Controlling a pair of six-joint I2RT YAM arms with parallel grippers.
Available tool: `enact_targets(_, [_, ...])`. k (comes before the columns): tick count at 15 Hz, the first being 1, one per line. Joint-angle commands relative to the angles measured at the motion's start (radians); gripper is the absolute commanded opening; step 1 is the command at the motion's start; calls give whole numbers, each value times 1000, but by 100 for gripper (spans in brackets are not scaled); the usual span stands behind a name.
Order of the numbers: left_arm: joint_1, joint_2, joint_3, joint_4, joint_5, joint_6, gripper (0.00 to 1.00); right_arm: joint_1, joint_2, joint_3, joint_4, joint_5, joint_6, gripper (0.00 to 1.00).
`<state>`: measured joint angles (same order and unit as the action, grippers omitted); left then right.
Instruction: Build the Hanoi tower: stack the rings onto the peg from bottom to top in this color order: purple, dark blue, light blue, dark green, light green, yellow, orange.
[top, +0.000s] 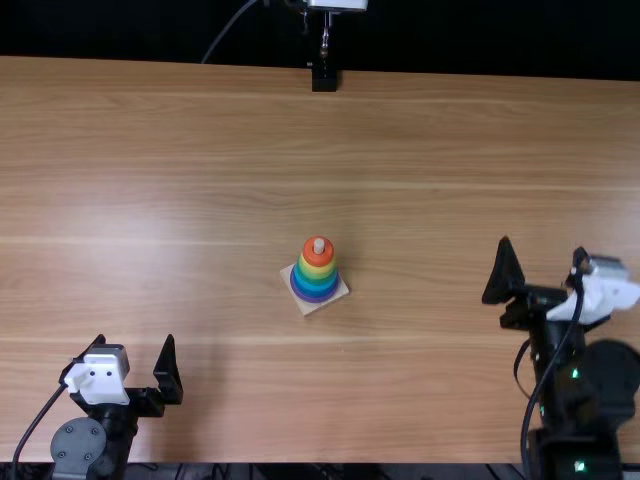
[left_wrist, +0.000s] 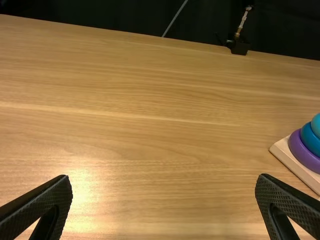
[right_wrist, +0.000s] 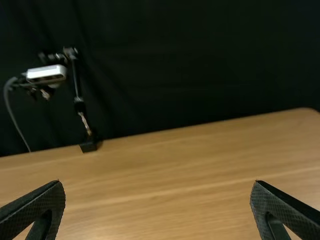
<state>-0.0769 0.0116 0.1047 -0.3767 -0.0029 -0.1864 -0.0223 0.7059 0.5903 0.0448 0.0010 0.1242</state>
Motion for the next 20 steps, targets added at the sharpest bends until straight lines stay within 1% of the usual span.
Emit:
enact_targets(1, [6, -12, -105, -82, 8, 4, 100, -10, -148, -132, 50, -16, -34, 100])
enact_targets(3, [6, -12, -105, -82, 8, 4, 100, -27, -324, -257, 44, -18, -34, 100])
enact_targets(5, [6, -12, -105, -82, 8, 4, 100, -36, -445, -353, 28, -16, -34, 100])
enact_targets(9, [6, -12, -105, -82, 8, 4, 100, -39, -603, -518, 26, -16, -34, 100])
enact_targets(12, [6, -12, -105, -82, 8, 4, 100, -39, -681, -575, 9, -14, -34, 100])
enact_targets(14, [6, -12, -105, -82, 8, 4, 100, -34, -706, -575, -125, -16, -34, 100])
enact_targets(18, [6, -12, -105, -82, 8, 4, 100, -41, -706, -577, -333, -14, -32, 100])
enact_targets(20, [6, -12, -105, -82, 8, 4, 100, -44, -706, -577, -366, -14, -32, 100])
